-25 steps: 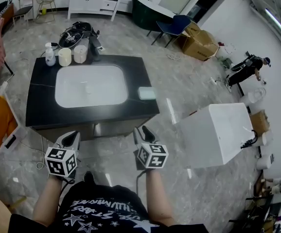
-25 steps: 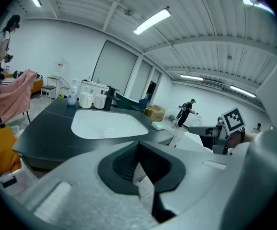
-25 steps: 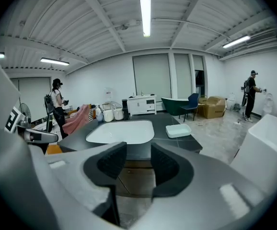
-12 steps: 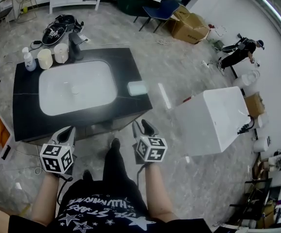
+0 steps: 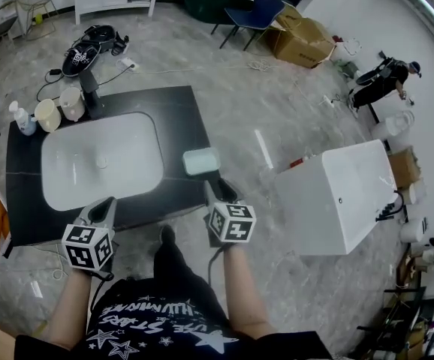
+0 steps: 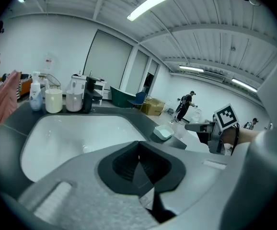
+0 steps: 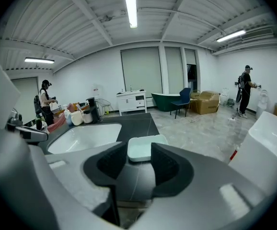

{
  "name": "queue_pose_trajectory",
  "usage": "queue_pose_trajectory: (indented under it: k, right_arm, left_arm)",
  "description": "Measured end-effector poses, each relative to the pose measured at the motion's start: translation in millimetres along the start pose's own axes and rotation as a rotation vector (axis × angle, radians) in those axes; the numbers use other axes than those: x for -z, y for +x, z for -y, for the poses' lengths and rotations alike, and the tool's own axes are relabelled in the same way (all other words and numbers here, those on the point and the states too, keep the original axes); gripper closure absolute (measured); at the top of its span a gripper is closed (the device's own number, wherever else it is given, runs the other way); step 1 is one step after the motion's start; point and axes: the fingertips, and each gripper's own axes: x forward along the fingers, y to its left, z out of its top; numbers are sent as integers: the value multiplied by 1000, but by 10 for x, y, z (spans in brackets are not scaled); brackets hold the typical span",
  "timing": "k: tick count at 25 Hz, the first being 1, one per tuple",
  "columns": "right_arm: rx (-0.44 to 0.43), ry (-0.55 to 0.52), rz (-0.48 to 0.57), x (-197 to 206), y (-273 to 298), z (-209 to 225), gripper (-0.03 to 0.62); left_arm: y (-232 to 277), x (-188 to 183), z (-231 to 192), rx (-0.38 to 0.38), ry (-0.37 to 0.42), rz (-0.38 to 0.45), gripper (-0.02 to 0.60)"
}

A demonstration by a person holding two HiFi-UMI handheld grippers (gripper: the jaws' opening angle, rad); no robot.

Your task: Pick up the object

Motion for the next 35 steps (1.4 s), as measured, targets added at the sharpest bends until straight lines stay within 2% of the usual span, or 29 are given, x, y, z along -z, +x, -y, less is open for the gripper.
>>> queue_pose_trajectory:
  k: [8,19,23,27,29,35]
  right_arm:
    - [-37,-5,-49,-244,595,540,430]
    - [-97,-93,-208,12,1270,725,436]
    - [-103,-122,-256,75,1399,754,457]
    - [-103,-136,-300,135,1429,786,514]
    - [-105,-130,-301,140,1445,793,564]
    - [-92,-131,-308,123,1466,814,580]
  left_arm:
    - [657,-331,163,-24,-8,-17,574]
    - [1144,-432,223,-59,-23,-55,574]
    - [1218,-402,205,-77,-40,-65,574]
    - [1244,-393,227,-88,-53,-69,574]
    - [1251,-397,229,-91,-57,-65,574]
    - [1227,-411,220,-98,-61,-48,574]
